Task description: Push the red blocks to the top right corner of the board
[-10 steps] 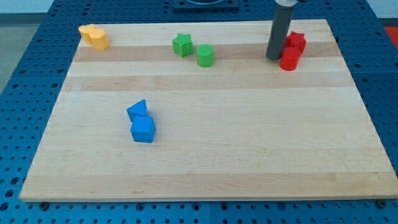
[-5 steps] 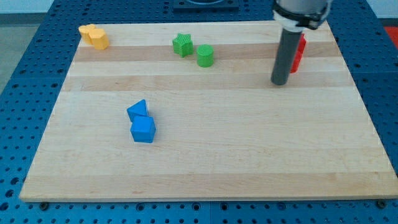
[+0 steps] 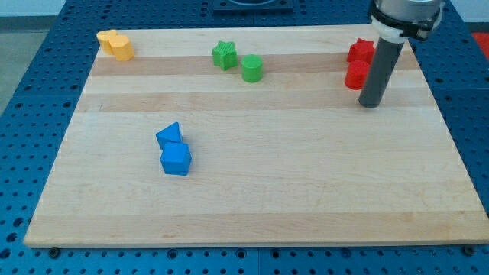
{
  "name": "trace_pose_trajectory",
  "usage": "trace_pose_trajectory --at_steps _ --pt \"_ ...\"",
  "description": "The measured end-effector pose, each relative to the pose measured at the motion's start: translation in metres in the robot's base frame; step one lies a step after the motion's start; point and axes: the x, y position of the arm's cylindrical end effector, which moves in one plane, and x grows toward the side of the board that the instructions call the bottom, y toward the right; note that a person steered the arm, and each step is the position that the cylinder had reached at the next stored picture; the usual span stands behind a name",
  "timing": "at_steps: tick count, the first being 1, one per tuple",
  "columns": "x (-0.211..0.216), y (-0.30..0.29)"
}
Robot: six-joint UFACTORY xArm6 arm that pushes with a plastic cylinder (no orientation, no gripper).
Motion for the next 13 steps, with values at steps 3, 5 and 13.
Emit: trace_pose_trajectory --at_steps 3,5,13 --pt "-0.014 -0.016" --pt "-0.053 -0.016" --pt "-0.115 0.0"
